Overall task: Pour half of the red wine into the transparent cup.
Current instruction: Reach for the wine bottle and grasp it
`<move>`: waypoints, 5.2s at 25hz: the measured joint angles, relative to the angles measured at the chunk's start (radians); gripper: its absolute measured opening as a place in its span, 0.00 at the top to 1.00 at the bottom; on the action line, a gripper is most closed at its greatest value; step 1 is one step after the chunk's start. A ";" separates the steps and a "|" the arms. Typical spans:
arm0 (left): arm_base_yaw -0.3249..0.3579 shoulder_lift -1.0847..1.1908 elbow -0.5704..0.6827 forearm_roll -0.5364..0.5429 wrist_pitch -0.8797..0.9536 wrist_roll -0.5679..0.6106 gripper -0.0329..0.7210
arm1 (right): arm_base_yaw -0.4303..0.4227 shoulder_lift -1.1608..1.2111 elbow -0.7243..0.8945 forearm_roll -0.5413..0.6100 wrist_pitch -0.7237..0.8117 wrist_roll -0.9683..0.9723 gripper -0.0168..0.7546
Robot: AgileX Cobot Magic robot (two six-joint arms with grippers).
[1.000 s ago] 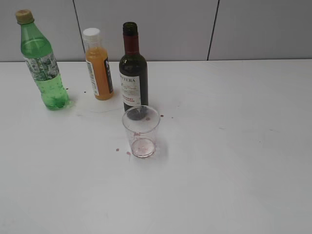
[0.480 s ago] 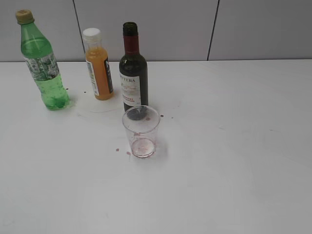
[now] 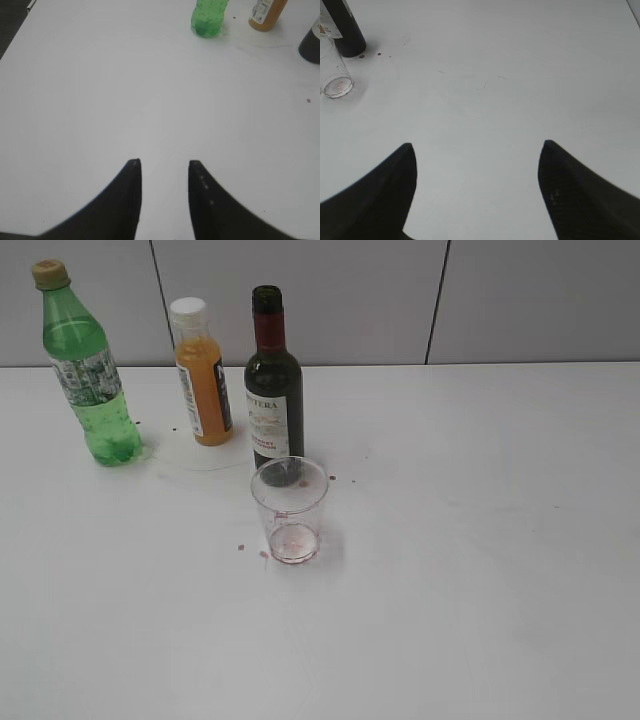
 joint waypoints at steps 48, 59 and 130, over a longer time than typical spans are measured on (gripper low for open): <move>0.000 1.289 -0.015 0.493 -1.832 -0.250 0.15 | 0.000 0.000 0.000 0.000 -0.001 0.000 0.24; -0.016 1.605 -0.139 0.876 -2.054 -0.284 0.14 | 0.000 0.000 0.000 0.000 -0.001 0.000 0.24; -0.291 2.222 -0.762 0.847 -2.032 -0.405 0.24 | 0.000 0.000 0.000 0.000 -0.001 -0.002 0.24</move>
